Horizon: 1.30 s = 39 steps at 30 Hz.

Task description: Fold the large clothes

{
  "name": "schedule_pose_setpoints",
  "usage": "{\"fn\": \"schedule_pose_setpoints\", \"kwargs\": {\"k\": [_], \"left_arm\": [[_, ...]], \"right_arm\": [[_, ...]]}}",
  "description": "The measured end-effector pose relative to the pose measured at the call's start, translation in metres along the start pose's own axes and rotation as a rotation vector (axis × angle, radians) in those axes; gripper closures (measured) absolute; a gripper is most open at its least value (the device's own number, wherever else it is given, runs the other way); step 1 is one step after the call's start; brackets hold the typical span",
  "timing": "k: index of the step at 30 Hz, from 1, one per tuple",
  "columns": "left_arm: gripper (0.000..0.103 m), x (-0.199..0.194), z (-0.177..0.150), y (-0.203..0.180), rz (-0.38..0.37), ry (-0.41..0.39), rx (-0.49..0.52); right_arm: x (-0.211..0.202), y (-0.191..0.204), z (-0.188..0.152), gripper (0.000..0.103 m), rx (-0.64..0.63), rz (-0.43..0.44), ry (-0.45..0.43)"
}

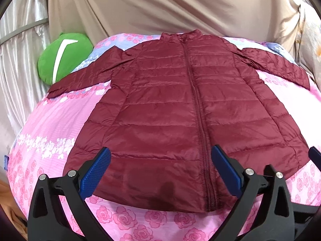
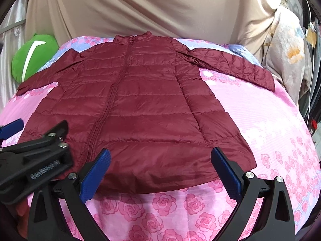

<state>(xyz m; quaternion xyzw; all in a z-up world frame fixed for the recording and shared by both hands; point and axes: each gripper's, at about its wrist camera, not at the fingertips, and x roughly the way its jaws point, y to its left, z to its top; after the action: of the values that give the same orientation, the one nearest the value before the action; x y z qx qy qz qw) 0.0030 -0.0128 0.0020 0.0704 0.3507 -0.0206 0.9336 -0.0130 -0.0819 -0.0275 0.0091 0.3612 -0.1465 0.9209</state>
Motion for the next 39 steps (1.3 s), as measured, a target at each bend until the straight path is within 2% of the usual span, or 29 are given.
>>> {"fn": "schedule_pose_setpoints", "kwargs": {"k": [12, 39], "left_arm": [[0.005, 0.005, 0.002, 0.002, 0.014, 0.01, -0.016], [0.006, 0.025, 0.004, -0.006, 0.022, 0.05, -0.002]], "right_arm": [[0.0, -0.025, 0.004, 0.005, 0.07, -0.042, -0.012], [0.022, -0.021, 0.007, 0.005, 0.057, -0.024, 0.033]]}}
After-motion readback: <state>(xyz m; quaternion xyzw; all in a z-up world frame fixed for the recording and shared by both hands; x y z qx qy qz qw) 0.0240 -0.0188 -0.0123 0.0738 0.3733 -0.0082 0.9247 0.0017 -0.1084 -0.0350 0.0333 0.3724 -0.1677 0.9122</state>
